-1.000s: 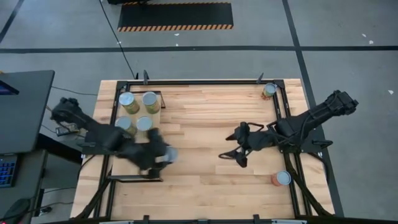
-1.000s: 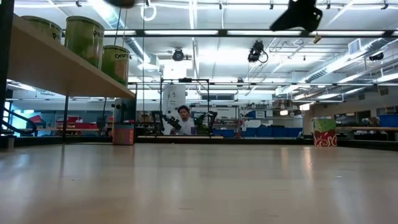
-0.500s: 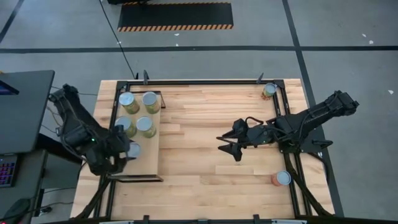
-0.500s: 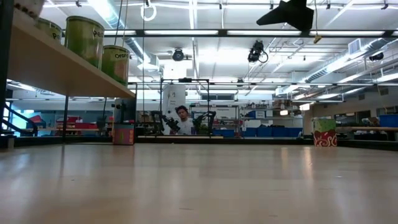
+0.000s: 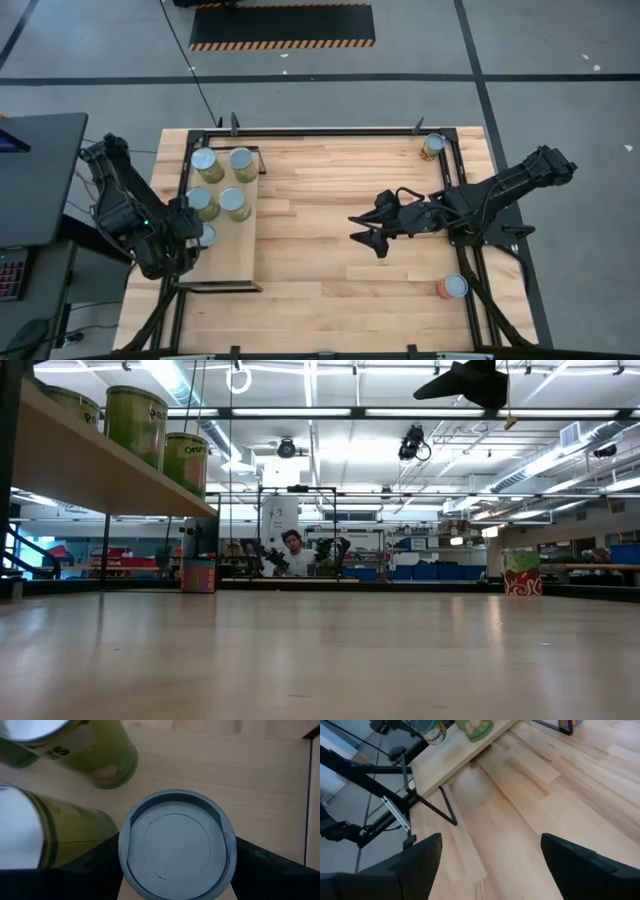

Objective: Pick and place cans onto a shelf
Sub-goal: Put the small canned oranges on the shelf

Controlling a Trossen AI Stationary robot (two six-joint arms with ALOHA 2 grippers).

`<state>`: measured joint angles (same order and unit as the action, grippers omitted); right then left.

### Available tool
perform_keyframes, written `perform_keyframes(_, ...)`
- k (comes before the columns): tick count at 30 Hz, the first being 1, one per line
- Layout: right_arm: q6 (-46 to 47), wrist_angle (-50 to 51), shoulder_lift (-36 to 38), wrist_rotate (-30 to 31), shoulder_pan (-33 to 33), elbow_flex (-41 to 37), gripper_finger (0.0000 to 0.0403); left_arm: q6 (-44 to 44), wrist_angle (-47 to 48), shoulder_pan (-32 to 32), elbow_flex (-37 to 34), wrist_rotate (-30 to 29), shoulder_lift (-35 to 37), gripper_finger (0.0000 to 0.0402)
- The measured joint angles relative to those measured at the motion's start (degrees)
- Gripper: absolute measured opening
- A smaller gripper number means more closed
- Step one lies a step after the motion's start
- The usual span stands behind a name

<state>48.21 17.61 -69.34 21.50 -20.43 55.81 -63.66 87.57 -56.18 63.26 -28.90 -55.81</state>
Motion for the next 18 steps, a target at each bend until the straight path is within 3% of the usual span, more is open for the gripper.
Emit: perform_keyframes(18,-0.31,0.02,-0.02,0.09,0.0,-0.02,0.0347,-1.63,-1.47,0.02,-4.23,2.97,0.51,0.0312)
